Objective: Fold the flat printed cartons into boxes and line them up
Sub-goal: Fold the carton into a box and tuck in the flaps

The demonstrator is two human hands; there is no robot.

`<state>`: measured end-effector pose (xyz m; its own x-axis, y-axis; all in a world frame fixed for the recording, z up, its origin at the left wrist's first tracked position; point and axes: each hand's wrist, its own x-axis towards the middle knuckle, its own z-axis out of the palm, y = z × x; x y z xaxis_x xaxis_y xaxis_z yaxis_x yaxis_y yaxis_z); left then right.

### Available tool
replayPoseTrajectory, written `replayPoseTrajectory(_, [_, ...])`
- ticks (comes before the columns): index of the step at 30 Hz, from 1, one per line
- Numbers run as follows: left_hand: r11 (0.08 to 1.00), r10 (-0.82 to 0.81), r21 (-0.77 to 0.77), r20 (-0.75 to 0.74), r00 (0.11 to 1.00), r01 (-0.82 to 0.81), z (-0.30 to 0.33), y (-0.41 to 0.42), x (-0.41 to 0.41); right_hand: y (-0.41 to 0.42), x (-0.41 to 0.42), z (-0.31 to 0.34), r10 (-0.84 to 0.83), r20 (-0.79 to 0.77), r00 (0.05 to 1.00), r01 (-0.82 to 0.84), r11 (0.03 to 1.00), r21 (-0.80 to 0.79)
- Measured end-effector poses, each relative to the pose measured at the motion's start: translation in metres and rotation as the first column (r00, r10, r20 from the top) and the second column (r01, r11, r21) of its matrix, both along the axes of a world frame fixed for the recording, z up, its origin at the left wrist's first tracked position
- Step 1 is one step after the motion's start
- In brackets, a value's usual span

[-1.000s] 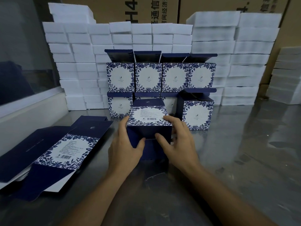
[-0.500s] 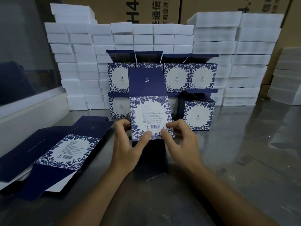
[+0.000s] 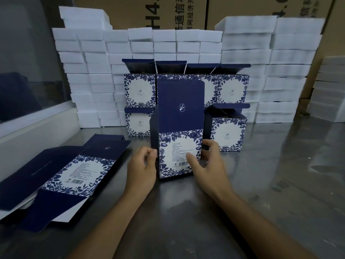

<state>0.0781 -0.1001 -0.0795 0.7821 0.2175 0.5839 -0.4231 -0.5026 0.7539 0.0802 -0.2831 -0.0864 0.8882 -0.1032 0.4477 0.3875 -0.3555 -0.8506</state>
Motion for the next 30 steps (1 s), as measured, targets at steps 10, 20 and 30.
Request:
replayPoseTrajectory(10, [0.977,-0.161,-0.172,-0.2,0.967,0.127,-0.005,0.014,0.005,-0.001,-0.003,0.007,-0.064,-0.041,0.997,0.061,0.996,-0.069])
replayPoseTrajectory(20, [0.947,-0.237,-0.263,-0.174,0.956,0.187,-0.003,0.013,0.002,0.002,-0.004,0.004,0.272,-0.09,0.958,-0.265,0.96,0.087])
replayPoseTrajectory(30, [0.954,-0.285,-0.166,-0.26,0.922,0.248,-0.002,0.012,-0.001,-0.003,0.003,0.008,0.078,-0.093,0.993,-0.066,0.99,0.123])
